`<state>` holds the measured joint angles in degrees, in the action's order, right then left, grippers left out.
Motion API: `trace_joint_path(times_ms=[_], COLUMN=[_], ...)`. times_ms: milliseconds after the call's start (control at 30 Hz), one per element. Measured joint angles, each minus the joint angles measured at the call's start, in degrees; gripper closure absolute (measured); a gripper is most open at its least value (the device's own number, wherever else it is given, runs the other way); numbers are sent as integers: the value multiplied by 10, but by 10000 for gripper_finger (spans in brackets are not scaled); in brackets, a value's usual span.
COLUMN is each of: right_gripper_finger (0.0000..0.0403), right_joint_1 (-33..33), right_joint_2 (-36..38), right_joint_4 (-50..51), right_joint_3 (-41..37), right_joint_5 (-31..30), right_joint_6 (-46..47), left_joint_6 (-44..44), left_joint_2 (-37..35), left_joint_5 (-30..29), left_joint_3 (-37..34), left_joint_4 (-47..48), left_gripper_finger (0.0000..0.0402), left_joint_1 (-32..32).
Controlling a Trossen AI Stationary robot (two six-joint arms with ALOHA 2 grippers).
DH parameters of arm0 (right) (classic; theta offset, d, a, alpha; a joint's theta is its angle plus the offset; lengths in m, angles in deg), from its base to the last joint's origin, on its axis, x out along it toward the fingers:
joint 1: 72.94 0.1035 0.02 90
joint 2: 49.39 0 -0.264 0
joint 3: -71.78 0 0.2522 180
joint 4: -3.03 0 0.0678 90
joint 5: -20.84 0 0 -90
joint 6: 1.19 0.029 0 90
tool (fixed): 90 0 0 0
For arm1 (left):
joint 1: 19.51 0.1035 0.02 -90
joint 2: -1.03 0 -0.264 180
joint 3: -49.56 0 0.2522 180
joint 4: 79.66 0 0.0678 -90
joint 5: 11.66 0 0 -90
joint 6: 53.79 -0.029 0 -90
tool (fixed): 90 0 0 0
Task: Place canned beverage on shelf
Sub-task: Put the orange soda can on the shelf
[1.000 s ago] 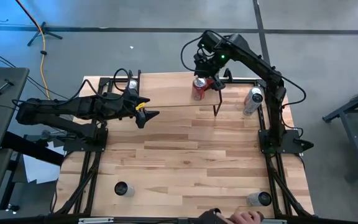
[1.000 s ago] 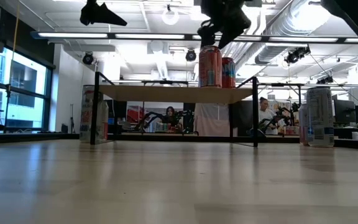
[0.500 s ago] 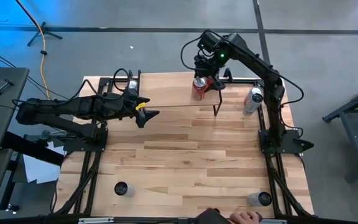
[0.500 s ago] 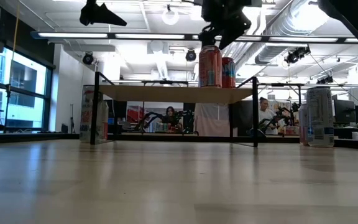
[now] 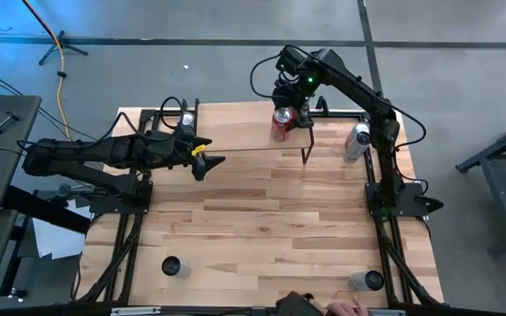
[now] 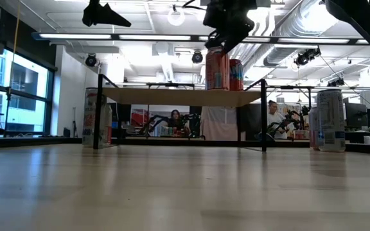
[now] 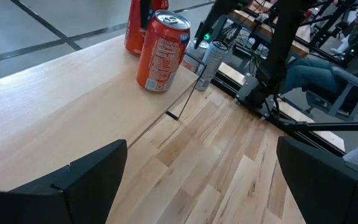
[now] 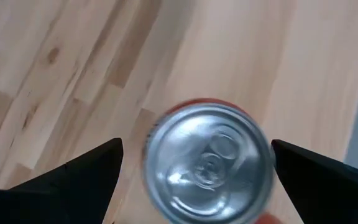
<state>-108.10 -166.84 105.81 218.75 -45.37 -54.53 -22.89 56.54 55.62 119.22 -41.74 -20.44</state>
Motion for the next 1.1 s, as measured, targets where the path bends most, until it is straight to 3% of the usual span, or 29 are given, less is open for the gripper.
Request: trace_joint_path(times_ms=[367,1100], right_gripper_finger=[10,10], right_joint_1=[0,2], right_joint_2=[0,0], right_joint_4=[-42,-104], right_joint_3=[0,0], right_joint_5=[-19,-20], right_joint_6=[146,236], left_joint_6=[-11,-11], left_joint_2=[0,0], left_joint_5=[1,1], left_joint_3=[0,0], left_joint_4=[0,5], left_gripper_finger=[25,25], left_joint_1=[0,0])
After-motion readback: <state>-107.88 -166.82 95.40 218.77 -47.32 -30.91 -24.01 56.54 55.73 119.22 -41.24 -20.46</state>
